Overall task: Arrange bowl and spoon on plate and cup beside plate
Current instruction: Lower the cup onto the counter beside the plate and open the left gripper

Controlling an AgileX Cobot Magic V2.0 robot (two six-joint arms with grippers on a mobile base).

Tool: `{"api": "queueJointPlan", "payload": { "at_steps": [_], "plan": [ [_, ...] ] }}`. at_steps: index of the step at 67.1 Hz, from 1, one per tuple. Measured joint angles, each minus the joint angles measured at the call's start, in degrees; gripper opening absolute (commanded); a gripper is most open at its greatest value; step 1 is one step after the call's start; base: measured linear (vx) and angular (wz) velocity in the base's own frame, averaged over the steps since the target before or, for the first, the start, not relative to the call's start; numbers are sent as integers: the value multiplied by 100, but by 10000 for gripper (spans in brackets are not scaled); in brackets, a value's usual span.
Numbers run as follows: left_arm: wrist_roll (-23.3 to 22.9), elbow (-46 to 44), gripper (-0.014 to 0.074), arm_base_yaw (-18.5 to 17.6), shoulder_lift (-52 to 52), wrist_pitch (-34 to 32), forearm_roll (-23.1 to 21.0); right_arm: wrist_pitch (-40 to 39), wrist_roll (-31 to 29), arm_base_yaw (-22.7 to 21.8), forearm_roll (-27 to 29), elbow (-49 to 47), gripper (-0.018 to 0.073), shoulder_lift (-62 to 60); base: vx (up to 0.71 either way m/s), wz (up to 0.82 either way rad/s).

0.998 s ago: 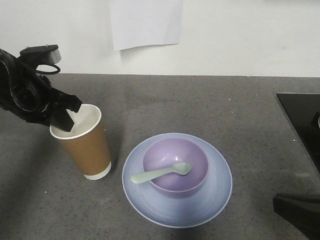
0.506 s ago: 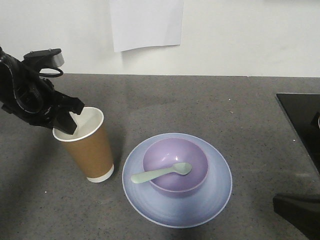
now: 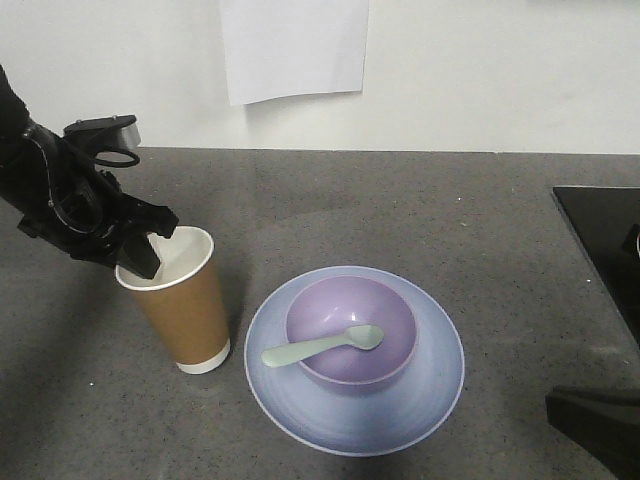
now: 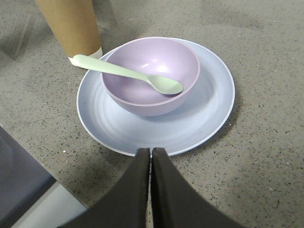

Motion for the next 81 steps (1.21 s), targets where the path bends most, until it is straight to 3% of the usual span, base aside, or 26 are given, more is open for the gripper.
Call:
{"api": "queueJointPlan", "payload": {
  "at_steps": [42,81],
  "plan": [
    [147,0,47,0,0,0,0,0,0,0,0,0,-4,0,0,0],
    [153,0,289,0,0,0,-135,0,0,0,0,0,-4,0,0,0]
  ]
}}
